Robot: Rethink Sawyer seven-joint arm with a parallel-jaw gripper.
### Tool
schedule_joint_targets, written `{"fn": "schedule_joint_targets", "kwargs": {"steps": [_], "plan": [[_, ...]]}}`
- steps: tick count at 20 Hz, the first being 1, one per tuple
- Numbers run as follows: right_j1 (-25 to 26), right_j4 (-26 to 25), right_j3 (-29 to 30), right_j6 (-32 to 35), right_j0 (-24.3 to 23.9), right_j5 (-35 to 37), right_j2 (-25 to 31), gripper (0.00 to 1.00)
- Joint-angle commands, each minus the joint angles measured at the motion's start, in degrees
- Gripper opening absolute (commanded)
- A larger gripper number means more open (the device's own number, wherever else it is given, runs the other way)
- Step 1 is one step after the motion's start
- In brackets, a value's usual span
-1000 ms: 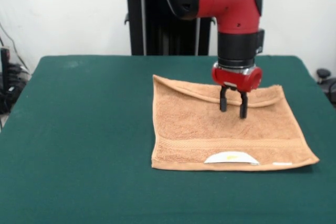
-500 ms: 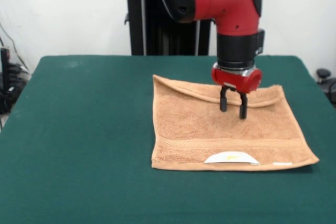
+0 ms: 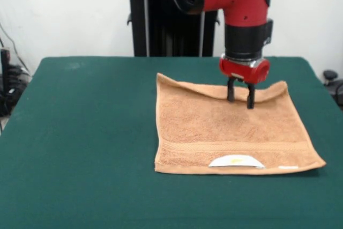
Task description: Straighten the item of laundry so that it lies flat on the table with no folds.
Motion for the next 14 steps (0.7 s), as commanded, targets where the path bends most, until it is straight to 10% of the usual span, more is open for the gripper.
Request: {"fn": "schedule_joint_targets", "kwargs": {"steps": [1,14], "plan": [[-2.7,0.29,9.75,-7.99,-0.06,7.56,7.42,1.0],[5.33,-0.63,7.43,-3.81,2.89,2.92,4.88,1.0]]}}
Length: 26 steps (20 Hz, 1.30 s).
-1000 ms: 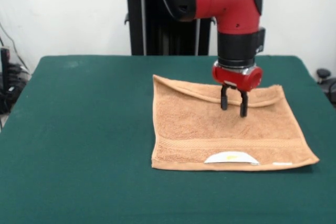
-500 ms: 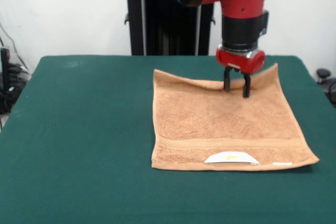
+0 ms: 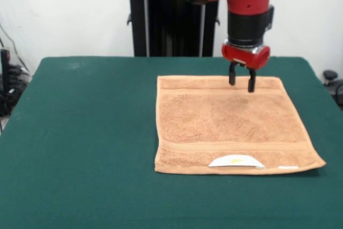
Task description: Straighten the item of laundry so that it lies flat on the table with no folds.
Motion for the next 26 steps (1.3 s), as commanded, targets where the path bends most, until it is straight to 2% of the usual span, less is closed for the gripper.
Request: {"fn": "schedule_joint_targets", "kwargs": {"steps": [1,3,4,8,10,18,26], "plan": [[6.84,0.13,2.55,-2.84,2.92,1.88,3.77,1.0],[4.62,1.58,3.46,-0.94,4.85,3.09,2.18,1.0],[1.99,2.0,3.94,-0.74,5.86,4.5,1.31,1.0],[-11.19,5.33,6.09,-7.03,3.75,15.29,3.67,1.0],[-14.3,5.38,5.89,-9.17,3.42,17.09,4.07,1.0],[-23.23,4.24,5.96,-16.19,-0.31,22.87,7.6,1.0],[-23.56,4.16,4.07,-18.3,-4.4,25.71,10.89,1.0]]}}
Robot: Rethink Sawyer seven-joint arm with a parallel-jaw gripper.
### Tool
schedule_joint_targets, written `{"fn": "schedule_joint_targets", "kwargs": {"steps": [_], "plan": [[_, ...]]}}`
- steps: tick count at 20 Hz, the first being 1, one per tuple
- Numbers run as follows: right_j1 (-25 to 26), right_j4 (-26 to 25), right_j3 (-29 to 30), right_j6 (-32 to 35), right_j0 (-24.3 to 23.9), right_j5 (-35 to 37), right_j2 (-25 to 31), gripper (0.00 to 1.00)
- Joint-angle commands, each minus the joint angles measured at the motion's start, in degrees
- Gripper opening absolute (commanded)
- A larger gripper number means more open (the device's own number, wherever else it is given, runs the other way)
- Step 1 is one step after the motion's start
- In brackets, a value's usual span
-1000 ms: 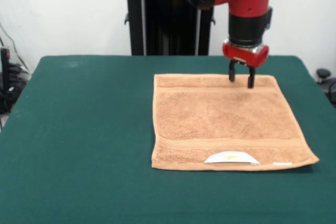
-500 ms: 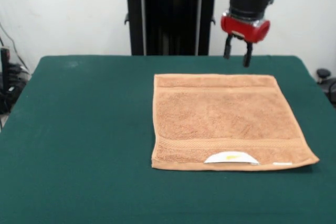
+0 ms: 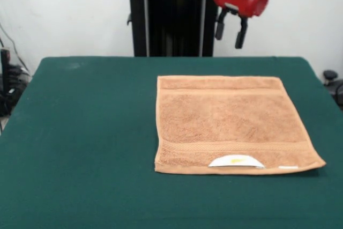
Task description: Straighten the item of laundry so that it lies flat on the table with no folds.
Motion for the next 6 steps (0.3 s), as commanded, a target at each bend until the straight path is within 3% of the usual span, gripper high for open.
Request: {"fn": "schedule_joint_targets", "kwargs": {"steps": [1,6], "plan": [[-1.32,1.44,0.21,-18.12,-2.43,7.59,8.94,1.0],[-0.94,0.91,-0.03,-17.01,-3.49,7.82,10.35,1.0]]}}
